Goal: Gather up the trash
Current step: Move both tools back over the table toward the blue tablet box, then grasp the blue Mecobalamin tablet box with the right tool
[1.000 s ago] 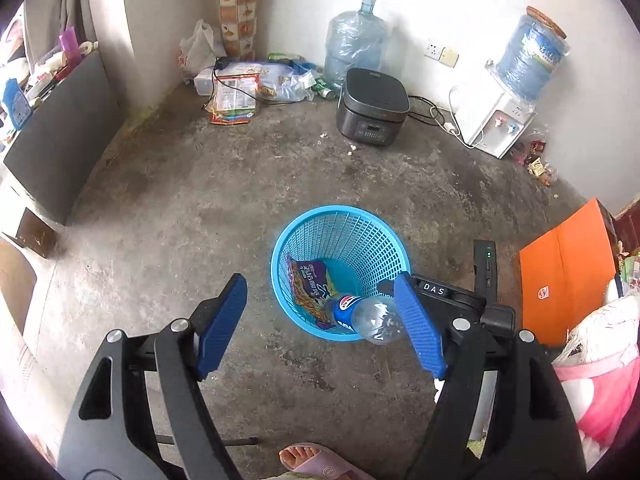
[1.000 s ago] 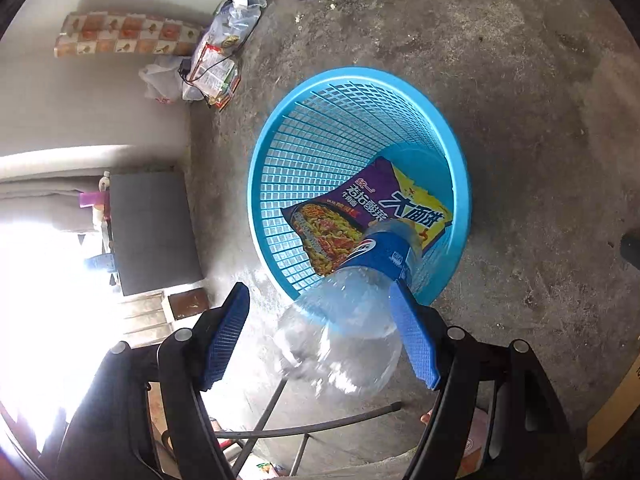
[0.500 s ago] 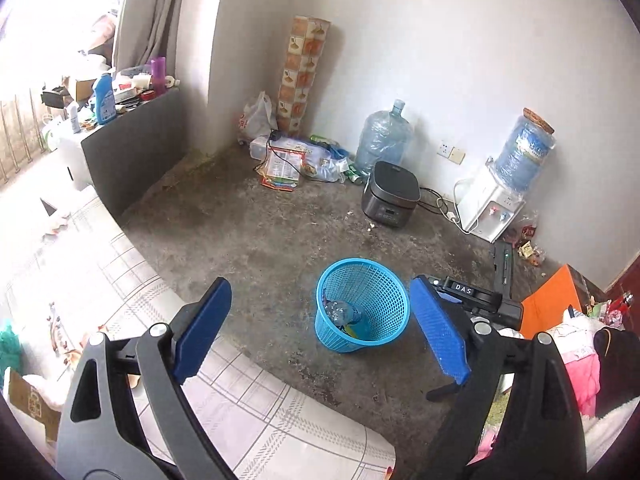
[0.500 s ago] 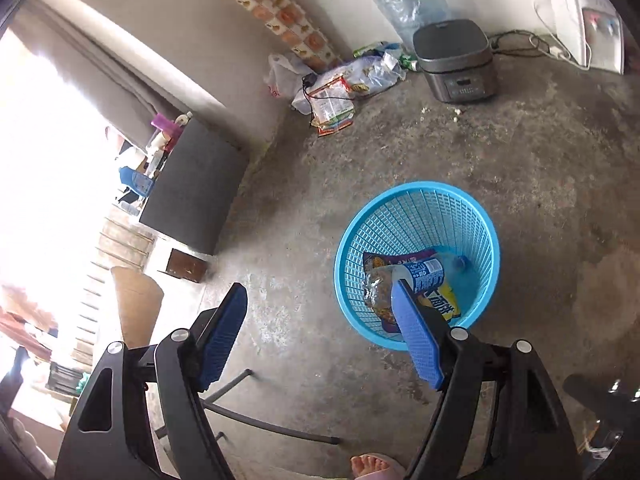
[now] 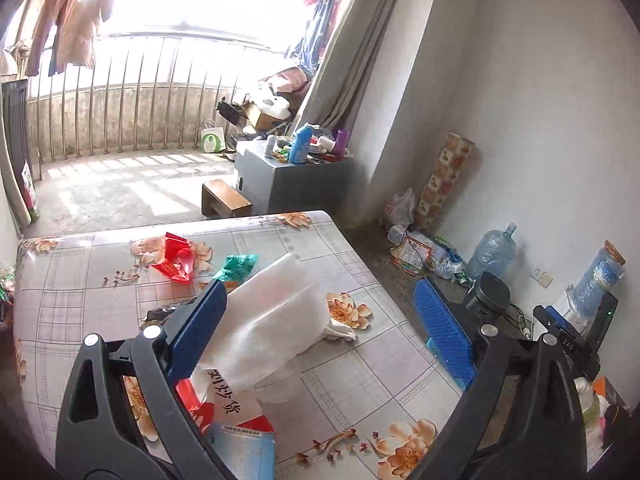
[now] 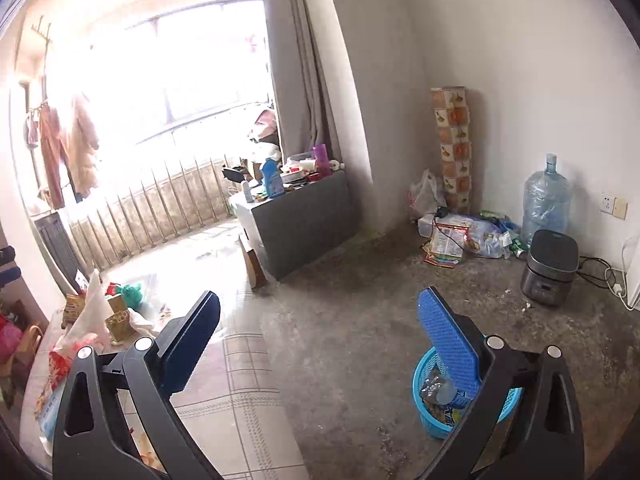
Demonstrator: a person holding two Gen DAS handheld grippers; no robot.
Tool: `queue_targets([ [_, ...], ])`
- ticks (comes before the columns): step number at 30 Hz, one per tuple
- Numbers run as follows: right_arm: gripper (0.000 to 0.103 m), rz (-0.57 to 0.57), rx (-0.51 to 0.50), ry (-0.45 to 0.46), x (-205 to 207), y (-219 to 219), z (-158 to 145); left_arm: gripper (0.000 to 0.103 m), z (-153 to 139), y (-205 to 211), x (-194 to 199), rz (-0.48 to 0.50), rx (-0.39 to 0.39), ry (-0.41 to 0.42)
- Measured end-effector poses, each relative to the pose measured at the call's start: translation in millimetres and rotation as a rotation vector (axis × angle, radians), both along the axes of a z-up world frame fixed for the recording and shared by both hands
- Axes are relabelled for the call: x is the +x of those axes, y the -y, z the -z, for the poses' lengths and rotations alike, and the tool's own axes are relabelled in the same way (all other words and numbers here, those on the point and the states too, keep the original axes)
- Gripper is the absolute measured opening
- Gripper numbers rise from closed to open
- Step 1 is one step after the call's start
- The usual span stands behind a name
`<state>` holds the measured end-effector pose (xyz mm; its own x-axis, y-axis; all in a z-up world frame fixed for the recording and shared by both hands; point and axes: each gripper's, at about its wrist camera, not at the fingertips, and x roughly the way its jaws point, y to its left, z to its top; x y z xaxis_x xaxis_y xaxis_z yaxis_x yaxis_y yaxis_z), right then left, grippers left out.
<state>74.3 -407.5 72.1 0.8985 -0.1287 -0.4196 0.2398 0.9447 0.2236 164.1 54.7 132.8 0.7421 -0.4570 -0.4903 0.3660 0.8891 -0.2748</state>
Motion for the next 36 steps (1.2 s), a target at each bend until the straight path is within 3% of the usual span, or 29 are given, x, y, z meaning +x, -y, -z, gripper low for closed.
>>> queue_targets([
  [5,0.096,-0.294,0.165,-0.066,31,-80,12,0.091,45,-71,-31,-0.14,-0.011,-0.109],
  [10,0.093,-0.544,0.271,-0.224,63,-164,40,0.089,99,-114,-62,-0.281,0.028,-0.21],
  [14,0.073,-0.706,0.42,-0.39,77,-226,69,0.055,143,-131,-73,-0.3,0.064,-0.329],
  [16,0.069,-0.747,0.451,-0.466,80,-251,80,0.04,165,-131,-74,-0.275,0.067,-0.408],
  [19,0.065,-0.77,0.461,-0.54,81,-266,94,0.026,186,-114,-76,-0.176,0.08,-0.474],
  [25,0.061,-0.736,0.532,-0.608,73,-251,112,0.026,194,-68,-82,0.014,0.061,-0.464],
  [28,0.053,-0.691,0.58,-0.63,69,-231,121,0.025,193,-35,-79,0.108,0.062,-0.443],
  [30,0.052,-0.638,0.575,-0.618,68,-219,123,0.02,193,-14,-76,0.148,0.072,-0.431],
  [36,0.052,-0.481,0.544,-0.559,61,-165,119,0.02,193,49,-59,0.259,0.077,-0.401],
])
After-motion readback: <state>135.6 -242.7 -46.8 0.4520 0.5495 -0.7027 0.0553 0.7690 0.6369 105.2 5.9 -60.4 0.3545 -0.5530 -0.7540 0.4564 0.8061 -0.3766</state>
